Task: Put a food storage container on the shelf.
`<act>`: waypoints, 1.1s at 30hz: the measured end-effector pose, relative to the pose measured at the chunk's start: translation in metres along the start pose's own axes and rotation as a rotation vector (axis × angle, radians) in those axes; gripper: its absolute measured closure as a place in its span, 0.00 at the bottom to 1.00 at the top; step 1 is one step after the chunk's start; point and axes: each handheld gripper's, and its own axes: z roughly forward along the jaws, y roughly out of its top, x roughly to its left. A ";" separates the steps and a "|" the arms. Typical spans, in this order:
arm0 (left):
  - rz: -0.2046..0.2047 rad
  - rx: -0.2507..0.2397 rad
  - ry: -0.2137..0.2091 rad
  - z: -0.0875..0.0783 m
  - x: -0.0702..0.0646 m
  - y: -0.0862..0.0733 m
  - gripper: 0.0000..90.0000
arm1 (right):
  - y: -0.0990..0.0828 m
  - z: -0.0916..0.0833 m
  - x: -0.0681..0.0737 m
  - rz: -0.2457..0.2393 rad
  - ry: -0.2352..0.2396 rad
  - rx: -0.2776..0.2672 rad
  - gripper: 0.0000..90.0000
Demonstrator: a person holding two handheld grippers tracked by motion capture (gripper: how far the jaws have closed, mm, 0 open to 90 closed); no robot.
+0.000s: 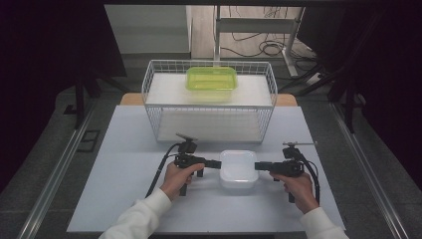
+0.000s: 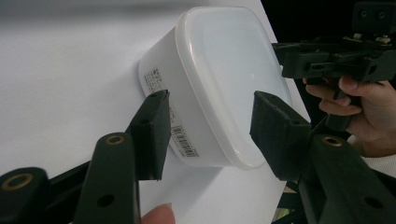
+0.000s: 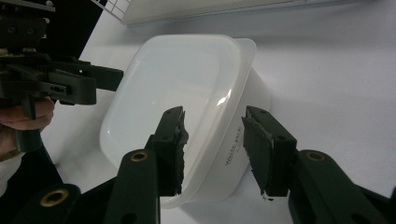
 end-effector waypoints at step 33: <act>-0.076 -0.025 -0.067 0.003 -0.001 -0.005 0.85 | -0.003 -0.003 -0.006 0.160 0.117 0.003 0.84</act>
